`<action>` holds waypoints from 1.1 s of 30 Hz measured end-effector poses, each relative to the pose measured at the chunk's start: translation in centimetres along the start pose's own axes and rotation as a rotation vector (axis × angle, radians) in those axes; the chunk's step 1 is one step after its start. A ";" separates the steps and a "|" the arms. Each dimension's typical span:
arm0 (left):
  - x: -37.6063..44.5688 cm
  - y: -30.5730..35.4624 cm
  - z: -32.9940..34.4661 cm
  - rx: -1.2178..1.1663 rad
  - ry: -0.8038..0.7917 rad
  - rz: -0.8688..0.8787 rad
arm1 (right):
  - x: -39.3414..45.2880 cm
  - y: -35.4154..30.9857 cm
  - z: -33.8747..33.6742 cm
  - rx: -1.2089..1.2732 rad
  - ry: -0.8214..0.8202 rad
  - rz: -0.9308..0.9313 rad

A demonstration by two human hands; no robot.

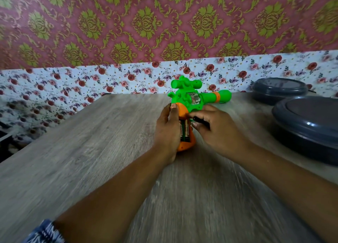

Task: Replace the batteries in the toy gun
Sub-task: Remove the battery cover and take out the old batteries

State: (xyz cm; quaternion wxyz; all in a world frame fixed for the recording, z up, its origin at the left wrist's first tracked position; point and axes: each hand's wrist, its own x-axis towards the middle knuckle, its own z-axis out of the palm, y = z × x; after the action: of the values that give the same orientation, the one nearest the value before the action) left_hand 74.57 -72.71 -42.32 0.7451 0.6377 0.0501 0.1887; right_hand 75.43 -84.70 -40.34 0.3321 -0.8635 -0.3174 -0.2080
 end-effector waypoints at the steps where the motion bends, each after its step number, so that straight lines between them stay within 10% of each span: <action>1: -0.1 0.1 0.0 -0.003 -0.001 -0.009 | -0.1 0.0 0.1 -0.009 -0.003 -0.012; 13: 0.2 0.0 0.1 0.021 0.071 -0.055 | -0.4 -0.5 -0.9 -0.011 0.086 -0.059; 26: 0.3 -0.1 -0.2 0.004 0.004 -0.091 | 0.7 0.8 -5.0 0.219 0.224 0.287; 33: 0.2 -0.1 -0.2 -0.016 -0.010 -0.092 | 0.2 3.4 -7.1 0.063 -0.165 0.660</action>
State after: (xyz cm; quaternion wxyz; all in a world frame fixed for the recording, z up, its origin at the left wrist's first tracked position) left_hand 74.75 -72.43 -42.42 0.7582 0.6298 0.0740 0.1516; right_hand 76.88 -91.61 -36.82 0.3810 -0.9230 -0.0531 -0.0088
